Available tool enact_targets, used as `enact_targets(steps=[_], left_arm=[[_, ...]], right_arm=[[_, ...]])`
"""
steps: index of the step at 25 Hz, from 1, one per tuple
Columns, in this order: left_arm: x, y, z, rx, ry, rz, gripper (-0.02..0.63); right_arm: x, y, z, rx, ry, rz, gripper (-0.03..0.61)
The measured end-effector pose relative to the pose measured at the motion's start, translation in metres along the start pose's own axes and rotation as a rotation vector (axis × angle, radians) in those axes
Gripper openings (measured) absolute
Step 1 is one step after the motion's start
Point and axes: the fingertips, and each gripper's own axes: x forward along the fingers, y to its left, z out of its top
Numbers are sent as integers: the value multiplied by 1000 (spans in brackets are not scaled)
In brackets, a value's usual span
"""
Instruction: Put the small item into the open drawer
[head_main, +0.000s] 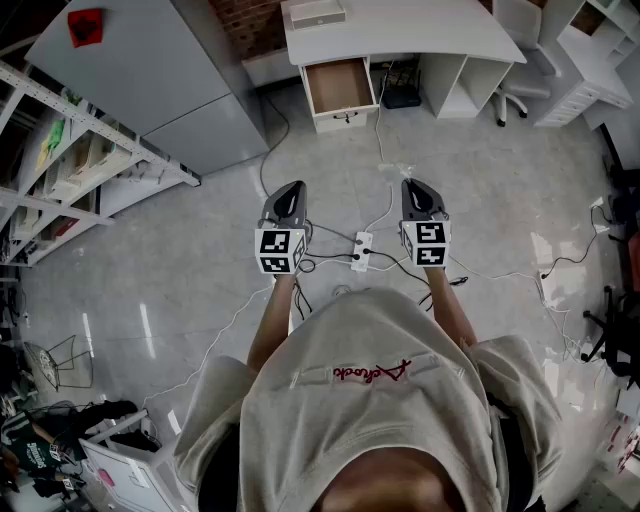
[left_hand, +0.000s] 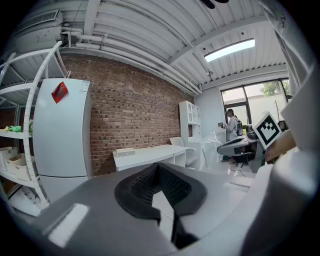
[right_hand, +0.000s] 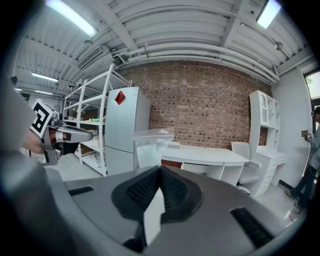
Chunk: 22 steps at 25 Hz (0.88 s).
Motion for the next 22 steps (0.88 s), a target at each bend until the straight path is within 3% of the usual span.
enact_targets(steps=[22], left_arm=[[-6, 29, -1, -12, -26, -46, 9]], right_arm=[[14, 35, 17, -32, 0, -33, 12]])
